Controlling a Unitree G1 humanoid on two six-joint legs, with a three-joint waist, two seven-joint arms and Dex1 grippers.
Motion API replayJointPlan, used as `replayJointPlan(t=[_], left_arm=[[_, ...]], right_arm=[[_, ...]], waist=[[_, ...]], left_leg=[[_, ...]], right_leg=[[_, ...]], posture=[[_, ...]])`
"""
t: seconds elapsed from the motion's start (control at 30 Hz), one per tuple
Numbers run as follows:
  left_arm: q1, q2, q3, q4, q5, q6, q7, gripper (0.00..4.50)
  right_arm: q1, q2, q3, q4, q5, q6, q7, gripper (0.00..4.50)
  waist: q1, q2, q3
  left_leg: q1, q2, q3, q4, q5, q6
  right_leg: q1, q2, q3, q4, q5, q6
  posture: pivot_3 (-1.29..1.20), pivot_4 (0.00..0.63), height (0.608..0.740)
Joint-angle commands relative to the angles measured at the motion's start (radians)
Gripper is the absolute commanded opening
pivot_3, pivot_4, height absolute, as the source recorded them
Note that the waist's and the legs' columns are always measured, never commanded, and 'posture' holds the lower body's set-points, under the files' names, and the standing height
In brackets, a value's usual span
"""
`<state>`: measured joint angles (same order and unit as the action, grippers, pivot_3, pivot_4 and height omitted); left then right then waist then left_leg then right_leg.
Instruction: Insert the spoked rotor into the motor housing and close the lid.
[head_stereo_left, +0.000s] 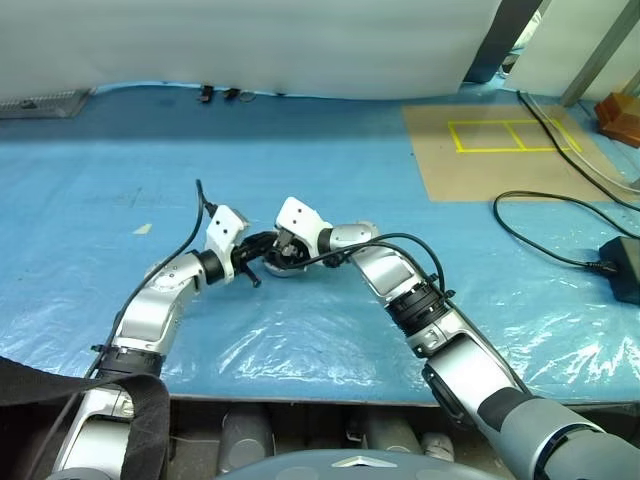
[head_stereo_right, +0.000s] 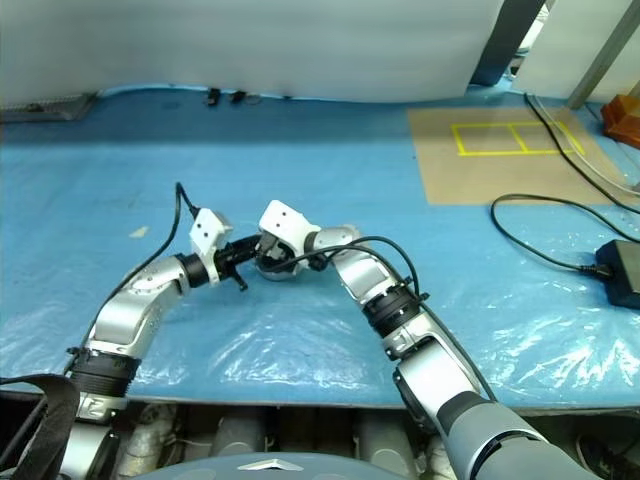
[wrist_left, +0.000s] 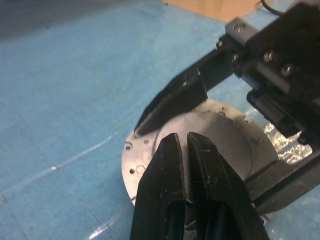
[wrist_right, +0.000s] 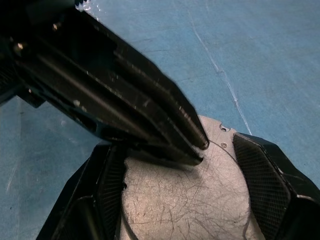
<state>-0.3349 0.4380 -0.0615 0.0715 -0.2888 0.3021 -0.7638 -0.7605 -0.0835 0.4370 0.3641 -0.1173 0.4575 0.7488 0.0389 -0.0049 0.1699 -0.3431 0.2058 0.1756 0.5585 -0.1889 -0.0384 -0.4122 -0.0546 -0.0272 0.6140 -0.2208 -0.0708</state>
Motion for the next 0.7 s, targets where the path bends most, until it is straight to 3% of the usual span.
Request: replayJointPlan(t=[0.03, 0.27, 0.4, 0.43, 0.7], left_arm=[[-0.044, 0.039, -0.042, 0.010, 0.041, 0.035, -0.038, 0.30], [-0.089, 0.044, -0.078, 0.063, 0.092, 0.039, -0.054, 0.30], [-0.100, 0.023, -0.085, 0.076, 0.101, 0.031, -0.052, 0.30], [-0.100, 0.021, -0.084, 0.076, 0.102, 0.031, -0.053, 0.30], [-0.077, 0.025, -0.068, 0.058, 0.102, 0.043, -0.054, 0.30]], right_arm=[[0.041, 0.006, 0.053, 0.059, -0.016, 0.051, 0.028, 3.00], [0.026, 0.006, 0.037, 0.047, 0.010, 0.065, 0.061, 3.00], [0.013, -0.002, 0.024, 0.038, 0.023, 0.047, 0.085, 4.35], [0.009, -0.002, 0.019, 0.037, 0.025, 0.040, 0.085, 4.47], [-0.027, -0.007, -0.071, 0.013, 0.102, -0.052, 0.134, 4.47]], waist=[[0.000, 0.000, 0.000], [0.001, 0.000, 0.000], [0.001, 0.000, 0.000], [0.001, 0.000, 0.000], [0.002, 0.000, 0.000]], left_leg=[[0.000, 0.000, 0.000, 0.000, 0.000, 0.000], [0.000, 0.000, 0.000, 0.000, 0.000, 0.000], [0.000, 0.000, 0.000, 0.000, 0.000, 0.000], [0.000, 0.000, 0.000, 0.000, 0.000, 0.000], [-0.004, 0.000, 0.000, 0.000, 0.000, 0.000]], right_leg=[[0.000, 0.000, 0.000, 0.000, 0.000, 0.000], [0.000, 0.000, 0.000, 0.000, 0.000, 0.000], [0.001, 0.000, 0.000, -0.001, 0.000, 0.000], [0.000, 0.000, 0.000, -0.001, 0.000, 0.000], [-0.003, 0.000, 0.000, -0.002, 0.000, 0.000]], posture=[[0.00, 0.150, 0.740], [0.00, 0.150, 0.740], [0.00, 0.150, 0.740], [0.00, 0.150, 0.740], [0.00, 0.150, 0.740]])
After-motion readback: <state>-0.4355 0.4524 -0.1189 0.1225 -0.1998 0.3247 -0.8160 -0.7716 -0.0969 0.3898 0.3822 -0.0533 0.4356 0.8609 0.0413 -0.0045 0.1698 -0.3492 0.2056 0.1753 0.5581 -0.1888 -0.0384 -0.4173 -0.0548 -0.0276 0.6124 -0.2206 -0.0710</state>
